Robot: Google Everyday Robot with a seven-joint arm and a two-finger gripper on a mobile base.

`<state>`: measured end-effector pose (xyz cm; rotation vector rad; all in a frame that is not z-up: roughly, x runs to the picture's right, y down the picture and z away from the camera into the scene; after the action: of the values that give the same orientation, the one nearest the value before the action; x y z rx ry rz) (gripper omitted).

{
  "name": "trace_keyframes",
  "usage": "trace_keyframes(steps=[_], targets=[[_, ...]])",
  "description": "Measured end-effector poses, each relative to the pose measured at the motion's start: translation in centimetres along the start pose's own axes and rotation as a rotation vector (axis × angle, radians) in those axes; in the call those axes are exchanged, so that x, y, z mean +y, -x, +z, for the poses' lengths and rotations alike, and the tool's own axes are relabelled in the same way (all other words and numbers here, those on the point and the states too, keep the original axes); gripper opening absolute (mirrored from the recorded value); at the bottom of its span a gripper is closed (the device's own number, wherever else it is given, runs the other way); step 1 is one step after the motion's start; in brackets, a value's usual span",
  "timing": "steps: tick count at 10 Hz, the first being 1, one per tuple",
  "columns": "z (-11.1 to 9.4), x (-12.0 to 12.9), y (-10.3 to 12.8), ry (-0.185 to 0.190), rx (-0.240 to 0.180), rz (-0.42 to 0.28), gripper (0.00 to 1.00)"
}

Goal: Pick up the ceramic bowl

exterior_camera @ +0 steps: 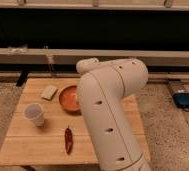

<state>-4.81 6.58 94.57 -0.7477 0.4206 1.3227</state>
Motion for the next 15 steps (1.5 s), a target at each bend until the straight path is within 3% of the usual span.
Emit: trace_keyframes(steps=[3,4,6,10,15], targets=[[-1.1,0.8,-0.4,0.048,-0.002,-0.026,0.24],[-2.8,1.0,-0.7,0.086,-0.016,-0.029,0.11],[-4.7,0.8,-1.3,0.136,-0.033,-0.024,0.01],[-7.6,-0.2,-2.2,0.23,-0.076,0.001,0.0],[-11.1,-1.7,-0.5,0.301,-0.135,0.008,0.0]])
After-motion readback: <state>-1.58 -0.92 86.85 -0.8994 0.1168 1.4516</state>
